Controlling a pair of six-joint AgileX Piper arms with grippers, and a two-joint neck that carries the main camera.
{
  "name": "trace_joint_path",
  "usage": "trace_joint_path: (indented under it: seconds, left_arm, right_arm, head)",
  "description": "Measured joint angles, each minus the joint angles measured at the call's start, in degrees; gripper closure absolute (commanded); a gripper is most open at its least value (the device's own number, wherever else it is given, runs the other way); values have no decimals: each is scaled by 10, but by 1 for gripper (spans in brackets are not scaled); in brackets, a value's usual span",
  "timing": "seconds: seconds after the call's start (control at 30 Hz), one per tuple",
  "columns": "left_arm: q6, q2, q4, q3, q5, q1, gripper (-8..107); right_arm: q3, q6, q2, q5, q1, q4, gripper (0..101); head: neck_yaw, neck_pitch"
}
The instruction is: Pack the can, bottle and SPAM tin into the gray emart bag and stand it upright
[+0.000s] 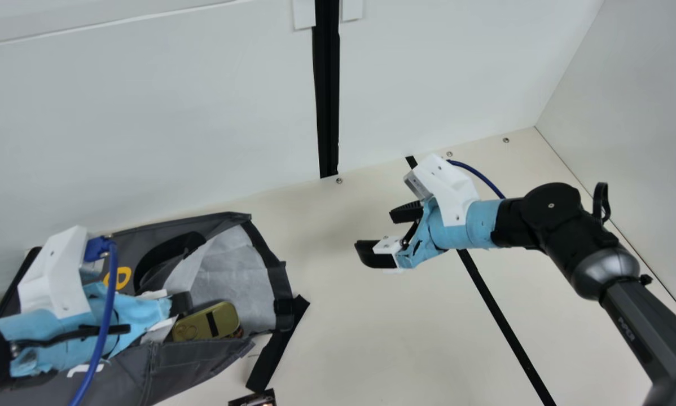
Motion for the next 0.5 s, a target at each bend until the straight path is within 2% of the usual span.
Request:
trace_joint_path:
  seconds: [0.5]
  left_arm:
    - [0,0,0,0,0,0,107]
  right_arm:
    - [-16,-47,60,16,38,25,6]
  head:
    - [1,0]
